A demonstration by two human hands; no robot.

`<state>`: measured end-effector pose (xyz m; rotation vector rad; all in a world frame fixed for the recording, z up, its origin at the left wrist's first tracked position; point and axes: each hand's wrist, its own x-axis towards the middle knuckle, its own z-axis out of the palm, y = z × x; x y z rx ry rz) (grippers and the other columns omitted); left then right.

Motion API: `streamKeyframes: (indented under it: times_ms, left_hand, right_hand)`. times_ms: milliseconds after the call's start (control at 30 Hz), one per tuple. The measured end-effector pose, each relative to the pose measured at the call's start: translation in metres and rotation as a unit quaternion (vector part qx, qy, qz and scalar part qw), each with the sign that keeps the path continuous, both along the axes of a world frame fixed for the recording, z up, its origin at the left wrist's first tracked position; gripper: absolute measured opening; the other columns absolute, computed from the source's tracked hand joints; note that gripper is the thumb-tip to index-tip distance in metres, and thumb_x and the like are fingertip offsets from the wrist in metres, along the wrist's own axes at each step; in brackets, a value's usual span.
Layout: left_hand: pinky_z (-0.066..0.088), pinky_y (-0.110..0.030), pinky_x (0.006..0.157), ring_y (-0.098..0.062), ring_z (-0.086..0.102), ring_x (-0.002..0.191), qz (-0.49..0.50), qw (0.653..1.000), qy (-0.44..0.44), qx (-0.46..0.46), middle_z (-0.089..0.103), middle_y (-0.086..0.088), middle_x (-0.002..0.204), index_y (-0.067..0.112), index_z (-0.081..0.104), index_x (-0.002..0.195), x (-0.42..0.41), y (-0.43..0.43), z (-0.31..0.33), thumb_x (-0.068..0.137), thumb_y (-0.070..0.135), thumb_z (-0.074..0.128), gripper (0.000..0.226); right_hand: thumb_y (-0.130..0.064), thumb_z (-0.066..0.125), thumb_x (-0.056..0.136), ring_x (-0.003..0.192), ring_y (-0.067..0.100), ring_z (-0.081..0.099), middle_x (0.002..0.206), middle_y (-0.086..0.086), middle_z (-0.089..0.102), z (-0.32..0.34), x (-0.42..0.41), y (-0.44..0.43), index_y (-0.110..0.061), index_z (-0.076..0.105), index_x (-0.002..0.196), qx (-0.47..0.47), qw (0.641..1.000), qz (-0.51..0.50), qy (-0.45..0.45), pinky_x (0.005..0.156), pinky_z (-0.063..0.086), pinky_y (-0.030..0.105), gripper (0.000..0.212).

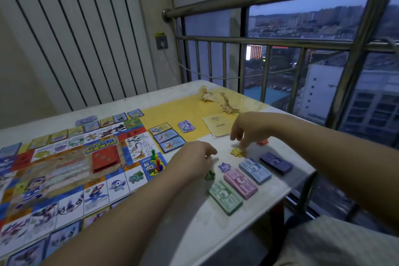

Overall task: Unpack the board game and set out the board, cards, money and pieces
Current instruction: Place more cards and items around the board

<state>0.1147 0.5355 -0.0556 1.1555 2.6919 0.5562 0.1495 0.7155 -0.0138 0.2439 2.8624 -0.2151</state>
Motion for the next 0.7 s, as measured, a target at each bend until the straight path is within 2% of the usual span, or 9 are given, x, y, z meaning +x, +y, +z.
streamKeyframes:
  times_ms: [167, 333, 367, 400, 433, 467, 533, 633, 700]
  left_hand:
    - [0.043, -0.023, 0.09, -0.015, 0.055, 0.115, 0.013, 1.0, 0.007, -0.015, 0.06, 0.001, 0.128, 0.019, 0.058, 0.128, -0.005, 0.011, -0.002, 0.098, 0.023, 0.048, 0.032]
    - [0.041, -0.02, 0.084, -0.014, 0.057, 0.112, 0.018, 1.0, -0.012, -0.015, 0.062, 0.001, 0.123, 0.02, 0.061, 0.125, -0.009, 0.014, 0.001, 0.097, 0.025, 0.05, 0.03]
    - [0.041, -0.022, 0.08, -0.017, 0.058, 0.104, 0.015, 1.0, -0.018, -0.019, 0.064, -0.003, 0.115, 0.023, 0.064, 0.118, -0.009, 0.017, 0.002, 0.097, 0.024, 0.051, 0.025]
    - [0.04, -0.024, 0.076, -0.021, 0.056, 0.093, 0.018, 0.999, -0.018, -0.021, 0.061, -0.007, 0.101, 0.003, 0.062, 0.116, -0.012, 0.023, 0.0, 0.096, 0.022, 0.051, 0.03]
    - [0.039, -0.027, 0.072, -0.021, 0.05, 0.083, 0.018, 0.999, -0.021, -0.024, 0.054, -0.008, 0.091, 0.018, 0.041, 0.084, -0.013, 0.028, 0.0, 0.094, 0.02, 0.051, 0.014]
    - [0.041, -0.029, 0.07, -0.019, 0.048, 0.079, 0.023, 0.999, -0.023, -0.014, 0.053, -0.005, 0.086, 0.026, 0.057, 0.083, -0.014, 0.035, -0.001, 0.092, 0.019, 0.052, 0.013]
    - [0.046, -0.032, 0.066, -0.02, 0.052, 0.073, 0.031, 0.998, -0.052, -0.003, 0.059, -0.005, 0.08, 0.024, 0.061, 0.075, -0.015, 0.047, -0.002, 0.086, 0.021, 0.057, 0.013]
    - [0.032, -0.029, 0.052, -0.02, 0.038, 0.06, 0.036, 0.995, -0.089, -0.001, 0.048, -0.008, 0.065, 0.017, 0.058, 0.064, -0.013, 0.062, -0.002, 0.079, 0.024, 0.065, 0.018]
    - [0.026, -0.029, 0.052, -0.02, 0.032, 0.063, 0.027, 0.995, -0.098, -0.011, 0.041, -0.009, 0.069, 0.016, 0.054, 0.067, -0.015, 0.069, -0.003, 0.079, 0.022, 0.068, 0.02]
  right_hand:
    - [-0.019, 0.081, 0.071, 0.083, 0.018, 0.066, 0.103, -0.003, 0.06, -0.009, -0.013, -0.003, -0.02, 0.063, 0.116, 0.038, 0.997, 0.021, -0.065, 0.081, 0.057, 0.039, 0.048]
    - [-0.012, 0.078, 0.075, 0.084, 0.02, 0.066, 0.107, 0.008, 0.065, -0.007, -0.02, -0.005, -0.01, 0.063, 0.11, 0.024, 0.995, 0.026, -0.094, 0.073, 0.056, 0.026, 0.038]
    - [-0.012, 0.078, 0.075, 0.084, 0.021, 0.067, 0.106, 0.009, 0.067, -0.007, -0.022, -0.004, -0.01, 0.064, 0.109, 0.021, 0.994, 0.026, -0.101, 0.075, 0.057, 0.028, 0.037]
    - [-0.012, 0.078, 0.074, 0.085, 0.021, 0.068, 0.105, 0.009, 0.068, -0.007, -0.024, -0.003, -0.01, 0.065, 0.108, 0.022, 0.993, 0.027, -0.109, 0.078, 0.058, 0.032, 0.037]
    - [-0.013, 0.079, 0.073, 0.086, 0.021, 0.069, 0.104, 0.009, 0.069, -0.008, -0.026, -0.002, -0.01, 0.065, 0.107, 0.023, 0.992, 0.027, -0.117, 0.08, 0.058, 0.036, 0.037]
    - [-0.014, 0.08, 0.073, 0.085, 0.021, 0.07, 0.103, 0.01, 0.07, -0.009, -0.028, 0.0, -0.011, 0.066, 0.106, 0.022, 0.992, 0.025, -0.124, 0.081, 0.058, 0.039, 0.036]
    - [-0.017, 0.08, 0.072, 0.079, 0.019, 0.069, 0.101, 0.011, 0.071, -0.011, -0.029, 0.004, -0.01, 0.067, 0.105, 0.018, 0.991, 0.018, -0.134, 0.082, 0.057, 0.044, 0.036]
    - [-0.024, 0.079, 0.075, 0.075, 0.015, 0.069, 0.089, 0.006, 0.073, -0.013, -0.03, 0.01, -0.011, 0.068, 0.101, 0.005, 0.99, 0.009, -0.143, 0.085, 0.057, 0.043, 0.031]
    - [-0.025, 0.077, 0.077, 0.07, 0.013, 0.068, 0.077, 0.0, 0.07, -0.015, -0.03, 0.013, -0.015, 0.067, 0.085, -0.007, 0.989, 0.011, -0.147, 0.085, 0.056, 0.04, 0.017]
